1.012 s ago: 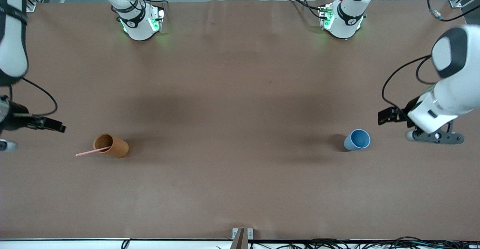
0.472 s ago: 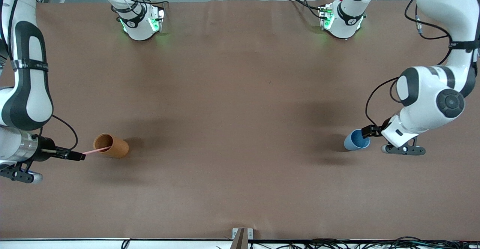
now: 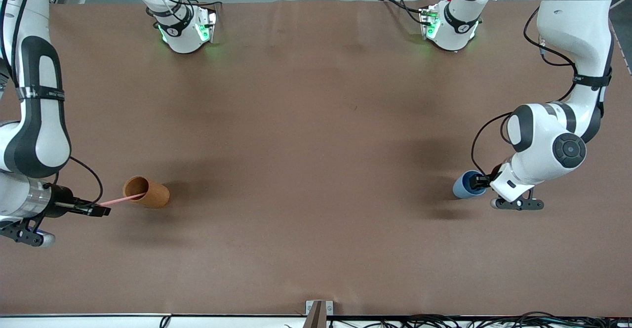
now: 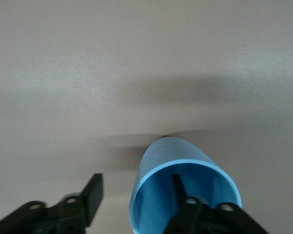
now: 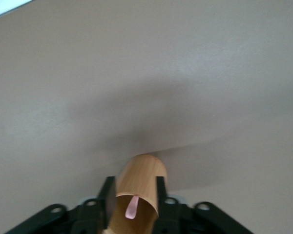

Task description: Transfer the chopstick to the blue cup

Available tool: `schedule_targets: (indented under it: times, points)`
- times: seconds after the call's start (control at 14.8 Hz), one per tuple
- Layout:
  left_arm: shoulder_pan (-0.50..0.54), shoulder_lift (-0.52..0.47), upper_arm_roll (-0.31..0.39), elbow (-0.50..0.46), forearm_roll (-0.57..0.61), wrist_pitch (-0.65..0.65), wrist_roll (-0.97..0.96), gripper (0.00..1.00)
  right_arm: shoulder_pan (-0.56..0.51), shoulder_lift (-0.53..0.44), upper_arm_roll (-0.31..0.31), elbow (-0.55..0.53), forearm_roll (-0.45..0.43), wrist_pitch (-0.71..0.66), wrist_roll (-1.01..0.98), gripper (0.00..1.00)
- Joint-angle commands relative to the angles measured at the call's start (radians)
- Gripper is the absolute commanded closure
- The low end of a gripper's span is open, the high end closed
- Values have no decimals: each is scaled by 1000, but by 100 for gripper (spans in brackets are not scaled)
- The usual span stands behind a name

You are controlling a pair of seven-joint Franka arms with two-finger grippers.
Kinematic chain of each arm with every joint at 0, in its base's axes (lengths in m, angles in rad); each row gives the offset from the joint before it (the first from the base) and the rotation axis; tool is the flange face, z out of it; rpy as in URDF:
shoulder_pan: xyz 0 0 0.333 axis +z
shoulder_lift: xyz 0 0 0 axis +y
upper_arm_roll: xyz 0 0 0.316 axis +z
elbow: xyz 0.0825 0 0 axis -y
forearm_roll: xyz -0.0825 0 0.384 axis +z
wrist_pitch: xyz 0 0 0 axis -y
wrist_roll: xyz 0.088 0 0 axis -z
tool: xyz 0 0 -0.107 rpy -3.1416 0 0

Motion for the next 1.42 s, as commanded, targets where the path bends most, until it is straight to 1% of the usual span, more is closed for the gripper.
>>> schedule_targets:
  times: [0.0, 0.07, 0.27, 0.34, 0.4, 0.47, 0.54, 0.61, 0.67, 0.74, 0.88, 1.01, 1.08, 1.15, 1.28, 1.35]
  points:
    - [-9, 3, 5, 0, -12, 14, 0, 93, -22, 3, 13, 8, 41, -19, 10, 85]
    - [-10, 4, 5, 2, -5, 14, 1, 99, -22, 3, 13, 4, 43, -20, 10, 85]
    - [-19, -11, 6, 23, 10, -6, 3, 100, -20, 3, 13, -4, 44, -46, 18, 84]
    - [-29, -31, 0, 35, 27, -39, -17, 100, -20, 2, 13, -4, 46, -56, 18, 84]
    - [-41, -45, -6, 70, 47, -81, -67, 100, -19, 2, 13, -4, 46, -56, 19, 84]
    - [-45, -59, -35, 103, 60, -131, -130, 100, -19, 2, 13, -4, 46, -56, 31, 84]
    - [-44, -63, -84, 129, 62, -179, -193, 100, -19, 2, 13, -4, 46, -56, 39, 89]
    - [-45, -69, -110, 138, 64, -188, -254, 100, -19, 0, 13, -2, 46, -56, 39, 96]
    - [-47, -80, -144, 138, 64, -190, -329, 100, -17, 0, 13, 1, 44, -56, 38, 97]
    - [-47, -83, -197, 138, 64, -190, -420, 100, -19, -1, 13, 2, 46, -56, 36, 98]
    - [-58, -76, -280, 141, 126, -189, -616, 100, -13, -13, 13, 4, 41, -56, 35, 99]
    - [-62, -39, -378, 161, 197, -189, -792, 100, 3, -91, 16, 2, 37, -77, 39, 99]
    - [-79, -14, -412, 178, 209, -187, -862, 100, 24, -134, 15, 2, 29, -112, 38, 99]
    - [-110, 15, -426, 202, 217, -181, -927, 100, 44, -186, 13, 1, 11, -128, 36, 99]
    - [-180, 94, -428, 281, 257, -181, -1056, 100, 85, -282, 16, -2, -78, -169, 36, 98]
    - [-205, 121, -428, 293, 280, -181, -1103, 100, 113, -323, 16, -2, -118, -198, 38, 98]
